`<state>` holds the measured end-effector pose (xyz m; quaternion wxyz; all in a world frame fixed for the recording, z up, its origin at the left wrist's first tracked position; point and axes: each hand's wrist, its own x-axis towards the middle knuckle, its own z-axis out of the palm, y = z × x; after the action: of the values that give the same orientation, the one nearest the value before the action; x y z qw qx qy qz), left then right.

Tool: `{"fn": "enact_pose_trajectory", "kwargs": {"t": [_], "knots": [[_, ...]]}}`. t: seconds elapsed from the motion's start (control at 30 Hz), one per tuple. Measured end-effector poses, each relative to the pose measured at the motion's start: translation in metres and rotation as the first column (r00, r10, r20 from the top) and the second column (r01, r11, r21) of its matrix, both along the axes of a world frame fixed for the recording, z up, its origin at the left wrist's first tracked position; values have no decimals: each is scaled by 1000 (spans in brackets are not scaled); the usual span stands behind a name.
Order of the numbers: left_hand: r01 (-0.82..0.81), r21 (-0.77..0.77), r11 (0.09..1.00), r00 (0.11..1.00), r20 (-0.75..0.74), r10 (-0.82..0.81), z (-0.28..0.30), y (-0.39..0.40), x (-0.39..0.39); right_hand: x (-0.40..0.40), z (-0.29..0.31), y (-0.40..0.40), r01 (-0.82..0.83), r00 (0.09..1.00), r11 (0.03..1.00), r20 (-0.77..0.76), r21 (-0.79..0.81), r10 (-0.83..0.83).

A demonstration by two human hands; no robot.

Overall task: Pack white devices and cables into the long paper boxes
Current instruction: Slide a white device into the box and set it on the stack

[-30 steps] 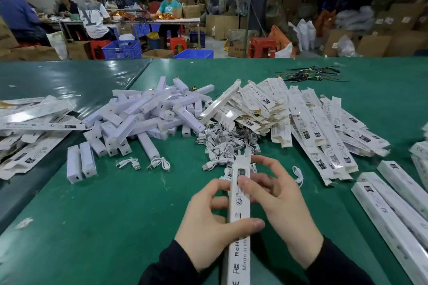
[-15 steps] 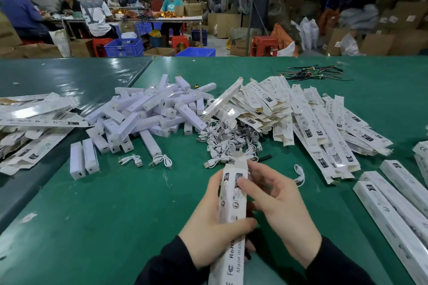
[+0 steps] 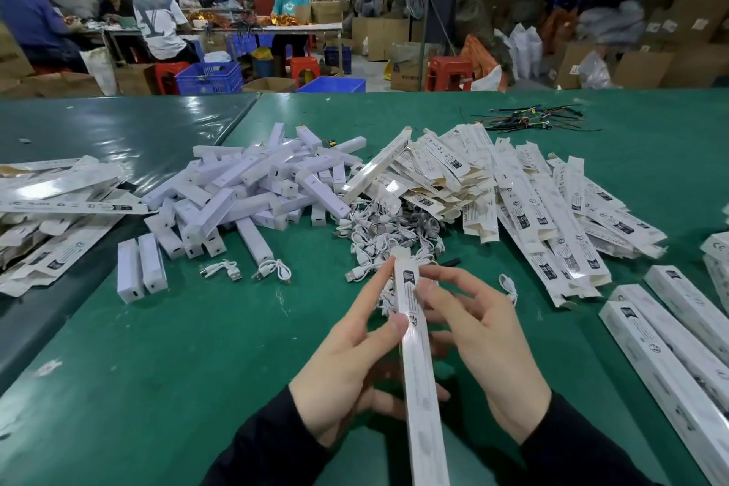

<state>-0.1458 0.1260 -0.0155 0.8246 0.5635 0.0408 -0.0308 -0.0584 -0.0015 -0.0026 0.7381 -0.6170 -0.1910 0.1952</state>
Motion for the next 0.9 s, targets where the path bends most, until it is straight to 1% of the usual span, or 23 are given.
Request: {"fn": "enact_pose_trajectory", "kwargs": {"t": [0.17,0.4,0.63,0.73,0.83,0.9], "knots": [[-64,97,993,998,4,64,-1,0,2,2,-2,1,-6,1000,999,14,-41,6],[-16,60,998,1000,5,16,3,4,-2,3,2,-3,-101,994,992,36,-69,104],[11,84,996,1000,27,-14,5,3,-3,8,5,-8,-187,981,975,28,-119,192],[15,91,996,1000,10,-16,5,3,-4,9,4,-8,-189,981,972,6,-142,191],[66,84,994,998,-11,-65,6,3,-5,12,3,-7,-124,992,977,-21,-175,122],[110,111,988,994,-31,-107,4,0,-5,14,4,-7,-112,991,976,-93,-186,96]]}}
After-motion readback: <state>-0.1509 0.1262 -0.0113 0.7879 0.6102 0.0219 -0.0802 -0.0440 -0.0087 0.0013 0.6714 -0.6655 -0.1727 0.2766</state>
